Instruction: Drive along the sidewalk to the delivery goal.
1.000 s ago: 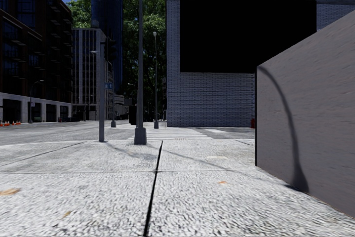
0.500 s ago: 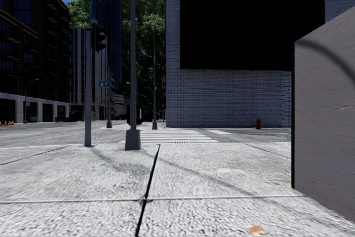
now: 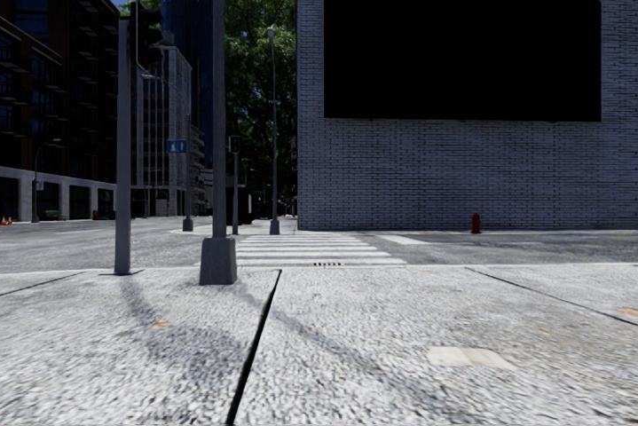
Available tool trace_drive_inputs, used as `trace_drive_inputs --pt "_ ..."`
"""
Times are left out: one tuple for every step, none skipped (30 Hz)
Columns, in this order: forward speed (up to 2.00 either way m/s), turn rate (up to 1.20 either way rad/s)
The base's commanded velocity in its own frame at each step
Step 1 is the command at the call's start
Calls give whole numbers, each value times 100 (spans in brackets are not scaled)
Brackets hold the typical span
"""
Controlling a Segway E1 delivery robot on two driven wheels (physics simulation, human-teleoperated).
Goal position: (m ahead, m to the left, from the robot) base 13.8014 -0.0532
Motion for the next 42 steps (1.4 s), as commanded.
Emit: trace_drive_inputs --pt "200 12" --pt "200 17" --pt "200 19" --pt "200 19" --pt "200 17" --pt "200 15" --pt "200 11" --pt "200 11" --pt "200 3" --pt "200 0" --pt "200 0" --pt "200 0" --pt "200 0" --pt "200 0" --pt "200 0" --pt "200 0" --pt "200 0" --pt "200 0" --pt "200 0" --pt "200 13" --pt "200 19" --pt "200 19" --pt "200 20" --pt "200 21" --pt "200 17" --pt "200 9" --pt "200 8" --pt "200 7" --pt "200 7" --pt "200 7" --pt "200 7" --pt "200 7" --pt "200 7" --pt "200 7" --pt "200 7" --pt "200 7" --pt "200 3" --pt "200 0" --pt "200 0" --pt "200 0" --pt "200 0" --pt "200 0"
